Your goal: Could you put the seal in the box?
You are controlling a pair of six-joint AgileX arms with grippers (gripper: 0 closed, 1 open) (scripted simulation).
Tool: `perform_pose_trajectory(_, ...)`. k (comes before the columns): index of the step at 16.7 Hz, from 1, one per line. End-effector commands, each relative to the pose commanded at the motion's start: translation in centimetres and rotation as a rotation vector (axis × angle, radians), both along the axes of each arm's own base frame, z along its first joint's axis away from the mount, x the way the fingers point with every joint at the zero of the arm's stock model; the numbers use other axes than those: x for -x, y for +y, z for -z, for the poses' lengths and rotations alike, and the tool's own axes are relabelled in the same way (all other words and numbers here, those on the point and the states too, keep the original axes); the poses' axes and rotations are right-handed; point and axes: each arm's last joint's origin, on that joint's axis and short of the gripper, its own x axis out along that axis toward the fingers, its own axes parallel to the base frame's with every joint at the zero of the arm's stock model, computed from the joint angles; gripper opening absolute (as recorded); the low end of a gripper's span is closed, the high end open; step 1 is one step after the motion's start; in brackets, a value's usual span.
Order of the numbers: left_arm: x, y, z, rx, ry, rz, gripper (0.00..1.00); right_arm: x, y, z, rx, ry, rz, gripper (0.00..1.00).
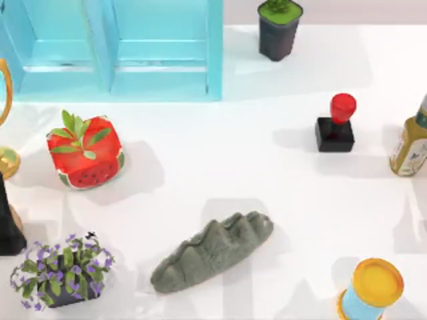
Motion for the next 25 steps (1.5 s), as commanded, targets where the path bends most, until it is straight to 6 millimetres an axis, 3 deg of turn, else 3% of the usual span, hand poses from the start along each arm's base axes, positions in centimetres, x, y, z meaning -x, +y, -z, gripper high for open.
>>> perform_pose_trajectory(5,0.0,0.0,0.0,0.000,0.000,0.000,1.00,0.0,0.0,-1.2,-0.015,0.037,0.002,1.00)
perform_pose_trajectory(9,0.0,0.0,0.0,0.000,0.000,0.000,1.00,-0.8,-0.1,-5.4,-0.062,0.177,0.016,1.00)
perform_pose_trajectory(12,0.0,0.0,0.0,0.000,0.000,0.000,1.00,-2.8,-0.1,-9.3,-0.096,0.357,0.036,1.00)
perform_pose_trajectory(15,0.0,0.0,0.0,0.000,0.000,0.000,1.00,-6.7,0.3,-12.6,-0.111,0.602,0.060,1.00)
perform_pose_trajectory(18,0.0,0.0,0.0,0.000,0.000,0.000,1.00,-12.0,1.0,-14.4,-0.093,0.878,0.085,1.00)
perform_pose_trajectory(22,0.0,0.0,0.0,0.000,0.000,0.000,1.00,-19.8,3.0,-14.6,-0.033,1.198,0.107,1.00)
perform_pose_trajectory(25,0.0,0.0,0.0,0.000,0.000,0.000,1.00,-25.1,5.3,-14.2,0.008,1.335,0.101,1.00)
